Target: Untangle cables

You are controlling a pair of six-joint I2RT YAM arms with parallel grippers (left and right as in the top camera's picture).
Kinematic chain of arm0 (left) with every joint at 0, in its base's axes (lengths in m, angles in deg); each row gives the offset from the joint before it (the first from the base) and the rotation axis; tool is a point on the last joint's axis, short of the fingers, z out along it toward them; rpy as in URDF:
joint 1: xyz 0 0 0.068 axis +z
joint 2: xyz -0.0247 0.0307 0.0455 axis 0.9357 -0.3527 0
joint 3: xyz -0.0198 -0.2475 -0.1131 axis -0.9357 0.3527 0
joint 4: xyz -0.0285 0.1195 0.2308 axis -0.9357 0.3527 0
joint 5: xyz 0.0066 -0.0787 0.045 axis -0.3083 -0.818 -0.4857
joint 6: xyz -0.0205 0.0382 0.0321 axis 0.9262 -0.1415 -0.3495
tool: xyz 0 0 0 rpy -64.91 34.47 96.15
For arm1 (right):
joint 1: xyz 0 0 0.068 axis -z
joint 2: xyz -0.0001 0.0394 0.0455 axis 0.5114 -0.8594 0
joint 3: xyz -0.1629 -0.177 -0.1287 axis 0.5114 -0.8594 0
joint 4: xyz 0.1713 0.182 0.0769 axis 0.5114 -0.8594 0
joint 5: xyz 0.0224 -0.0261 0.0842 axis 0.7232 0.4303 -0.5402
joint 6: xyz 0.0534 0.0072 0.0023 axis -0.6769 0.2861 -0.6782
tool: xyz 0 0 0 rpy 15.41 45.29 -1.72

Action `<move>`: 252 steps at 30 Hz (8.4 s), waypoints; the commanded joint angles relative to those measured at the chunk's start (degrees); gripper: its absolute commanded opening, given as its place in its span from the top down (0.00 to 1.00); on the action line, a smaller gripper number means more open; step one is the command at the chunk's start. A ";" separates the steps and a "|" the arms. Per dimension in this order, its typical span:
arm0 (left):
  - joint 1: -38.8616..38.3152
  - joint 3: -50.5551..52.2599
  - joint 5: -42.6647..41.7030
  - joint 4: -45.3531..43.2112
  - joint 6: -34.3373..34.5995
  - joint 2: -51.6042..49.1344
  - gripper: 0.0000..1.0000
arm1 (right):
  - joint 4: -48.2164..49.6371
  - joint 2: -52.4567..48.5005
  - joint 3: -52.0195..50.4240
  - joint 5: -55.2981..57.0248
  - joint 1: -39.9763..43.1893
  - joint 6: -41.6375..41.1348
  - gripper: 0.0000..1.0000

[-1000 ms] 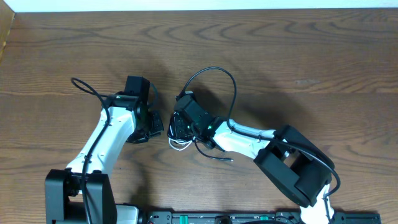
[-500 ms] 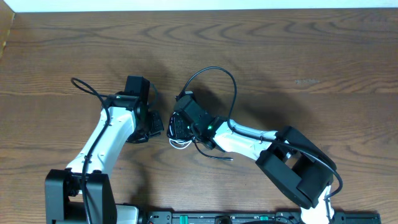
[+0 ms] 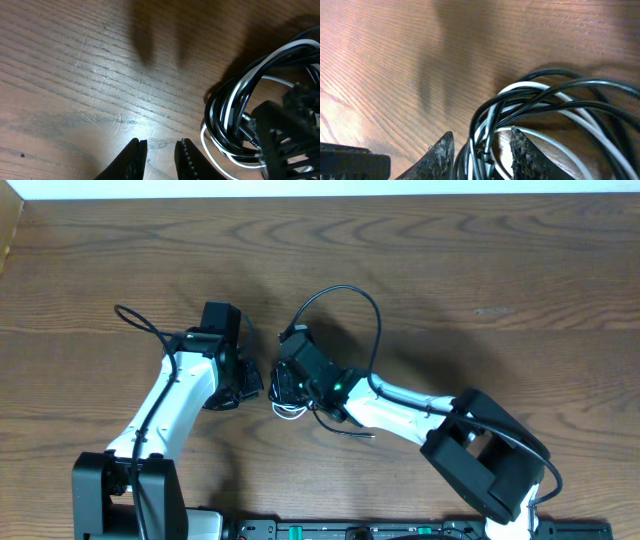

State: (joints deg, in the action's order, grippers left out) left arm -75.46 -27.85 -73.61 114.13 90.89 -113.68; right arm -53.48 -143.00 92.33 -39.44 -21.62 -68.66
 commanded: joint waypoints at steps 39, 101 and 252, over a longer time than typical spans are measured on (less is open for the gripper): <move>-0.09 0.42 0.15 0.09 0.31 -0.44 0.71 | 1.68 -4.81 0.22 7.06 -2.01 0.46 0.84; 1.42 5.25 -9.68 -10.47 0.76 -0.44 0.77 | 3.19 -4.81 0.22 -5.99 5.81 0.68 0.72; 1.92 5.25 -8.83 -11.41 2.08 -3.96 0.84 | 13.20 -9.11 0.22 12.22 -0.13 -7.02 0.92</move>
State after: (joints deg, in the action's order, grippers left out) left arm -73.86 -22.70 -82.81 102.55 92.60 -117.33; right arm -39.65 -150.67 92.35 -28.33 -21.41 -75.48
